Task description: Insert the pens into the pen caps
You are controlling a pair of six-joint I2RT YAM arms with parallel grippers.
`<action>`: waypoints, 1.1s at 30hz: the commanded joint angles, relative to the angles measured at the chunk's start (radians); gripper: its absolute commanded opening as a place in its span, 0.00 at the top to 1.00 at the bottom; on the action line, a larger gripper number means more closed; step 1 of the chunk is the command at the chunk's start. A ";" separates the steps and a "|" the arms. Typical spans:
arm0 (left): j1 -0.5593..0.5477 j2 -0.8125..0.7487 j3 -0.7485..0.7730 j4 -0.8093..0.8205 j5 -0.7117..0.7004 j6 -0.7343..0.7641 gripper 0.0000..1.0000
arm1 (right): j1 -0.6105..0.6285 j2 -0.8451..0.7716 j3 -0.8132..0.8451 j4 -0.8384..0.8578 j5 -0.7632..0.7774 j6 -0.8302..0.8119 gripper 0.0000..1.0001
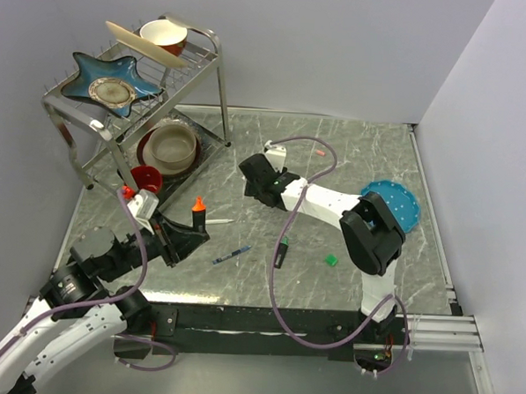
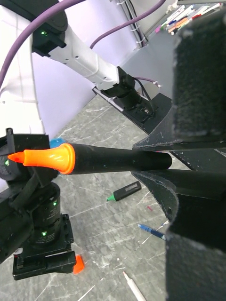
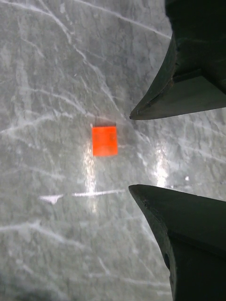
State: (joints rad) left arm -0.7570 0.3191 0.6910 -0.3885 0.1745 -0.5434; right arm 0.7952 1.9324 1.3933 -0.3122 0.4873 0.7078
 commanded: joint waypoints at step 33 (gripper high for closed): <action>-0.004 0.034 0.002 -0.007 -0.059 0.003 0.99 | -0.105 0.172 0.078 0.086 -0.280 -0.497 0.67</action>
State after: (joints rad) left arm -0.7570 0.3473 0.6903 -0.4114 0.1303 -0.5392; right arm 0.6930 2.1265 1.4944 -0.2710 0.2783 0.3321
